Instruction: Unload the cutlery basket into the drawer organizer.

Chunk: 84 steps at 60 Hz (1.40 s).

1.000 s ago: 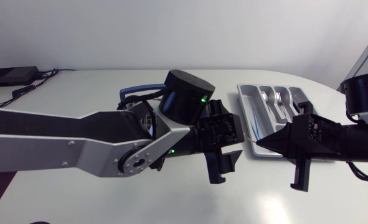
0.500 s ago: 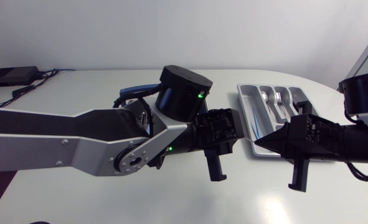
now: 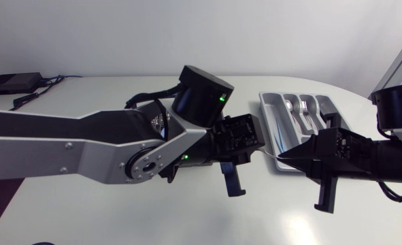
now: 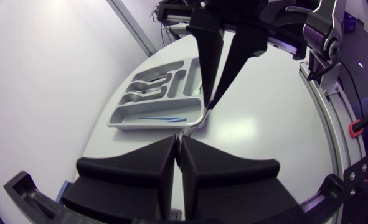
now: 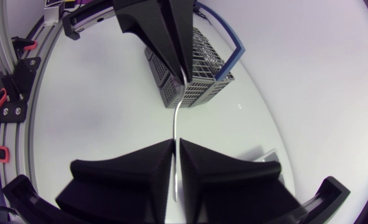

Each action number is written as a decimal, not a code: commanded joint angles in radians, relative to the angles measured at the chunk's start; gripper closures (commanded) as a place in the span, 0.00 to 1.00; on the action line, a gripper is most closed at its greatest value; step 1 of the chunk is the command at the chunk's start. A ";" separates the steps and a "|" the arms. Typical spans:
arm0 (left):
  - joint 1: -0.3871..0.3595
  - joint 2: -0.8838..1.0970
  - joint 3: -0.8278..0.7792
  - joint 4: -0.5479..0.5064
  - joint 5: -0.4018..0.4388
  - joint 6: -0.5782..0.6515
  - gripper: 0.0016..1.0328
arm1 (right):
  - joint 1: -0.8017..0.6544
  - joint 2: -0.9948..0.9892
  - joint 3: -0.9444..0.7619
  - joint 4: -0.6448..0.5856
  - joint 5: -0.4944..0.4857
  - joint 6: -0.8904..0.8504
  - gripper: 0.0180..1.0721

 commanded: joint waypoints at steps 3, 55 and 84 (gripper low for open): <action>-0.004 0.033 0.072 -0.079 0.014 -0.070 0.97 | -0.020 -0.052 -0.039 0.066 0.053 0.023 0.06; 0.070 0.250 0.615 -0.772 0.108 -0.544 0.97 | 0.305 -0.211 -0.291 0.453 0.585 0.052 0.41; 0.059 0.243 0.614 -0.789 0.100 -0.539 0.97 | 0.324 -0.144 -0.274 0.461 0.597 0.038 0.71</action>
